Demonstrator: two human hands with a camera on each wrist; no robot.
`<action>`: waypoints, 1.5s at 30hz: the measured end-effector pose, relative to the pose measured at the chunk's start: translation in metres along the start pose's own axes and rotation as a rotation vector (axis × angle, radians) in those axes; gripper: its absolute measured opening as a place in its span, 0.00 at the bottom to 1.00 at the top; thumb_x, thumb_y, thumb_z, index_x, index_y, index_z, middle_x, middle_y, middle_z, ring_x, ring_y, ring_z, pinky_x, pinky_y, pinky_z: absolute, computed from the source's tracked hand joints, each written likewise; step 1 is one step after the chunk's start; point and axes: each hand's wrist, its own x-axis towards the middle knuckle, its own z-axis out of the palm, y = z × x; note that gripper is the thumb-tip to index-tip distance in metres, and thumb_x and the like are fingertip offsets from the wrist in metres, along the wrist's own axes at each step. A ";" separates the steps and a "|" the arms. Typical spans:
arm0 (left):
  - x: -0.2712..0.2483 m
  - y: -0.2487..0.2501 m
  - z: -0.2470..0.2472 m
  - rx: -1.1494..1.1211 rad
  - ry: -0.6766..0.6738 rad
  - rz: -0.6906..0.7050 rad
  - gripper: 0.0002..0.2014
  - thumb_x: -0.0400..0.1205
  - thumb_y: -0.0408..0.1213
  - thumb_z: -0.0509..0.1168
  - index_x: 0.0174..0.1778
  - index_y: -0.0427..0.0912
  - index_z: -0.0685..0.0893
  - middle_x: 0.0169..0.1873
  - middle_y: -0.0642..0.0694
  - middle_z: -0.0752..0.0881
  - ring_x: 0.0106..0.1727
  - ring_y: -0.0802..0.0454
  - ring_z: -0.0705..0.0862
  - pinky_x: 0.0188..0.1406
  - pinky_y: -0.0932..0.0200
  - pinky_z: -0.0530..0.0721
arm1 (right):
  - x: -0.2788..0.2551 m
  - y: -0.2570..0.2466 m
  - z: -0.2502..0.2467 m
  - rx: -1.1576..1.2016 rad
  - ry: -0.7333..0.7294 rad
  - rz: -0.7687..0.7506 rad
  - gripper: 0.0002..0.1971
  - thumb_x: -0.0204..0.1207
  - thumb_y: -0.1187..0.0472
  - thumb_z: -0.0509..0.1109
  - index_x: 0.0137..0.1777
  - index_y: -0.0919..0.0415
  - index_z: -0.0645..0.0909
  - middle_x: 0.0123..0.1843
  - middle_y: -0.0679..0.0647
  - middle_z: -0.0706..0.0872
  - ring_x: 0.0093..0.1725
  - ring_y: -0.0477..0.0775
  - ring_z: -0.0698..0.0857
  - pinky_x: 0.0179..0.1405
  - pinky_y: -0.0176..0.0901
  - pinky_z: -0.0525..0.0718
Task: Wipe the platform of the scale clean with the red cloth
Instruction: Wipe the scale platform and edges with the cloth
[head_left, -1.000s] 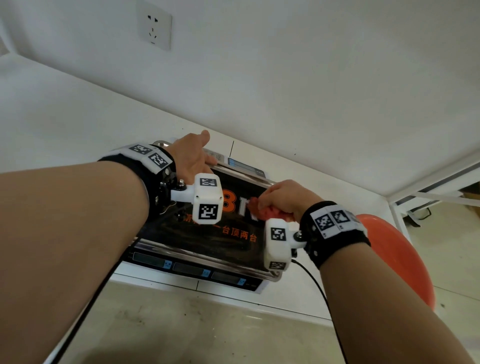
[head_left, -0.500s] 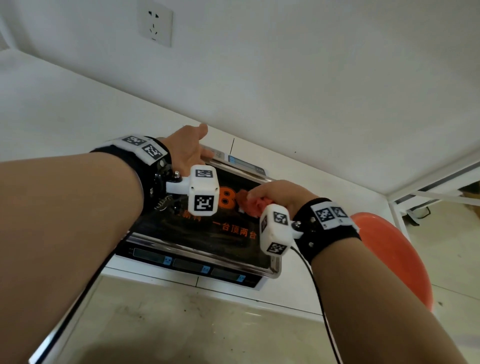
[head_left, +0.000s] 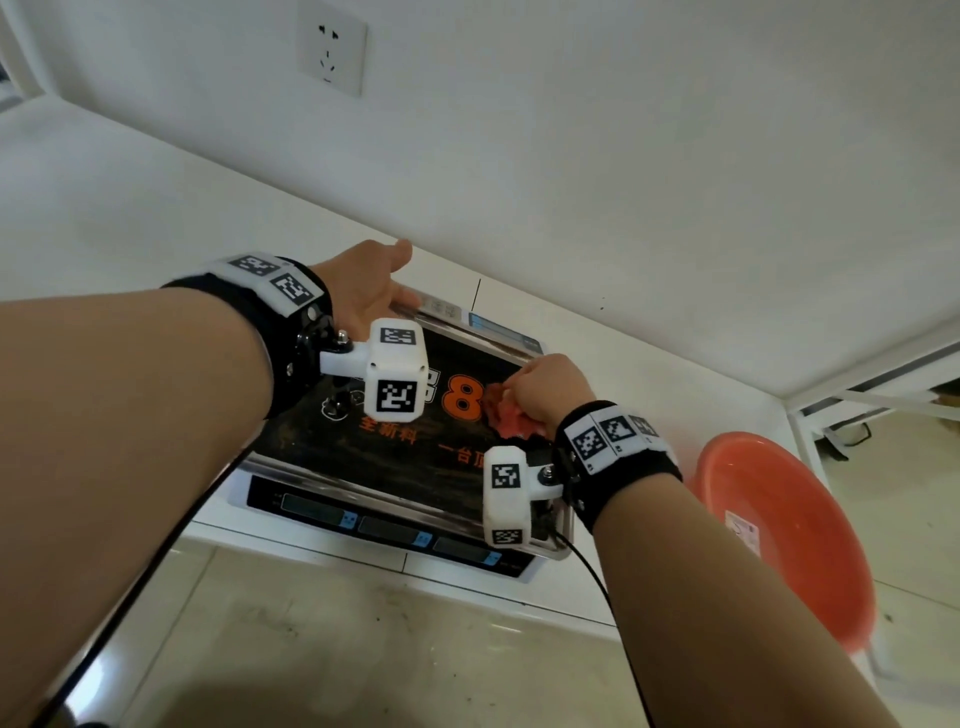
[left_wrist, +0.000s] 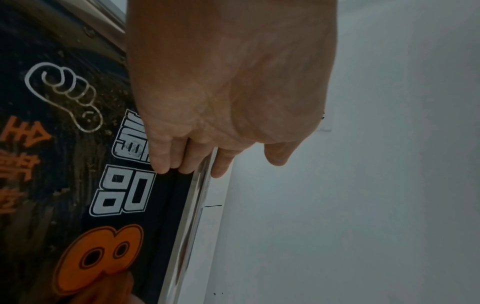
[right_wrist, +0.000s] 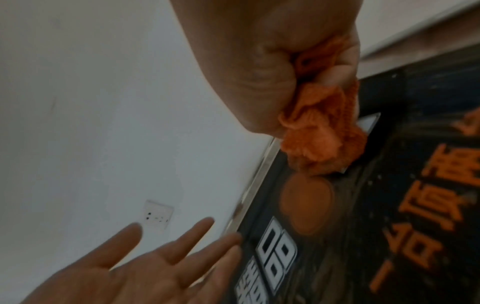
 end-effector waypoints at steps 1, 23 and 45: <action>0.000 -0.001 0.000 0.010 -0.006 -0.004 0.37 0.85 0.62 0.44 0.79 0.35 0.65 0.44 0.34 0.79 0.44 0.41 0.79 0.49 0.47 0.79 | -0.002 -0.003 0.003 0.032 -0.044 0.001 0.02 0.75 0.66 0.73 0.44 0.58 0.86 0.47 0.58 0.90 0.48 0.59 0.90 0.55 0.54 0.91; -0.036 -0.006 -0.017 0.156 0.006 -0.016 0.35 0.85 0.62 0.47 0.75 0.35 0.72 0.73 0.30 0.73 0.73 0.35 0.75 0.40 0.47 0.82 | -0.007 -0.009 0.005 0.284 0.029 0.064 0.09 0.74 0.66 0.75 0.36 0.53 0.80 0.40 0.54 0.86 0.41 0.55 0.87 0.54 0.53 0.92; -0.019 -0.033 -0.067 0.050 0.373 0.083 0.28 0.82 0.57 0.51 0.55 0.36 0.84 0.45 0.44 0.82 0.38 0.49 0.74 0.35 0.59 0.72 | -0.028 -0.036 0.030 0.100 -0.070 -0.054 0.10 0.76 0.68 0.71 0.39 0.52 0.82 0.42 0.57 0.92 0.34 0.54 0.88 0.34 0.47 0.88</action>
